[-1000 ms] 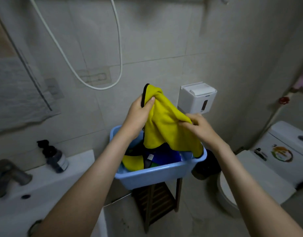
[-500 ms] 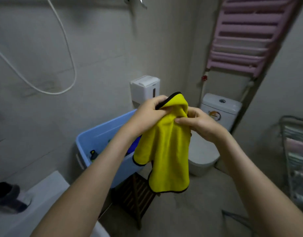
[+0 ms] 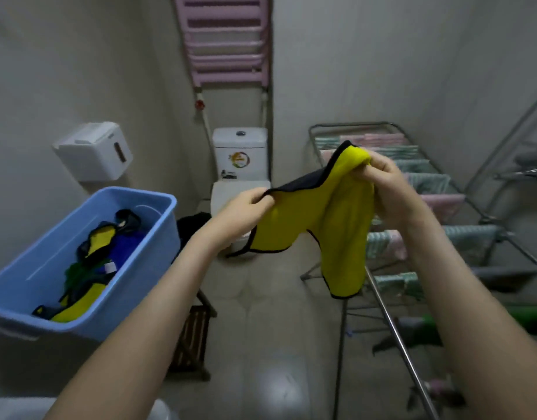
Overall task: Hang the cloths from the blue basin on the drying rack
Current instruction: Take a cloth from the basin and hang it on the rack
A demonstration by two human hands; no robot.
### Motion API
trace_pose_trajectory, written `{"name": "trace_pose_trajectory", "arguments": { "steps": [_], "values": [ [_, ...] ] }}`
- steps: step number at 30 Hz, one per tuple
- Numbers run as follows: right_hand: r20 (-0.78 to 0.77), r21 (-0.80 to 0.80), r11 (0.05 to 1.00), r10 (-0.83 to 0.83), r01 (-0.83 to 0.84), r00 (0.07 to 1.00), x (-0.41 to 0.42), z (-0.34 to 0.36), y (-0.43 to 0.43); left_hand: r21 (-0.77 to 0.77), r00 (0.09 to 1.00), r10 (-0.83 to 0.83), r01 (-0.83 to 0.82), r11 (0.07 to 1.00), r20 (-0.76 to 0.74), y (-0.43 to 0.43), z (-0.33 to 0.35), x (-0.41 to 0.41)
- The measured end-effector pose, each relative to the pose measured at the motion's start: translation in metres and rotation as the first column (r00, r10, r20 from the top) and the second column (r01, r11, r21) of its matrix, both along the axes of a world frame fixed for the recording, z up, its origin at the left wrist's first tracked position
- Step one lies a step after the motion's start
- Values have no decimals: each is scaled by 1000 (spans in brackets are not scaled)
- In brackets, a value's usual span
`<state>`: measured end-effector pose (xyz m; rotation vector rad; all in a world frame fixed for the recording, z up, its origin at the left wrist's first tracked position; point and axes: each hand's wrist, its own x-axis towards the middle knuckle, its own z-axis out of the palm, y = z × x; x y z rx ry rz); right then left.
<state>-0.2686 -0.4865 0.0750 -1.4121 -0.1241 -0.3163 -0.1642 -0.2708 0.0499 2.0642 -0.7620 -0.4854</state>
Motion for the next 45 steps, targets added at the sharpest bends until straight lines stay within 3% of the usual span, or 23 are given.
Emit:
{"name": "trace_pose_trajectory", "arguments": {
  "steps": [7, 14, 17, 20, 22, 28, 30, 35, 41, 45],
  "values": [
    [-32, -59, 966, -252, 250, 967, -102, -12, -40, -156, 992, -61, 78, 985, 110, -57, -5, -61],
    [-34, -249, 861, -465, 443, 885, -223, -16, -58, -183, 982, -169, 182, 966, 84, -99, -7, -149],
    [-9, -258, 804, -557, 537, 830, -278, -18, -67, -12, 936, -351, 351, 936, 22, -110, -4, -194],
    [-36, -220, 756, -638, 616, 769, -334, -24, -86, 302, 829, -522, 455, 838, 199, -121, 0, -235],
    [-66, -193, 712, -696, 675, 715, -368, -27, -95, 338, 804, -546, 459, 822, 235, -129, -2, -259],
    [-196, -213, 531, -845, 820, 497, -440, -56, -130, 40, 820, -570, 572, 819, -46, -160, -6, -319],
    [-234, -277, 465, -881, 841, 411, -456, -71, -145, 38, 772, -622, 631, 775, -131, -175, -7, -333],
    [-297, -327, 341, -922, 881, 246, -474, -105, -164, 69, 664, -732, 746, 662, -153, -209, -17, -348],
    [-347, -410, 360, -911, 838, 222, -491, -136, -177, 118, 531, -808, 847, 519, -256, -239, -36, -349],
    [-441, -374, 367, -878, 852, 185, -497, -152, -186, 181, 449, -822, 893, 411, -351, -250, -49, -356]
  ]
}}
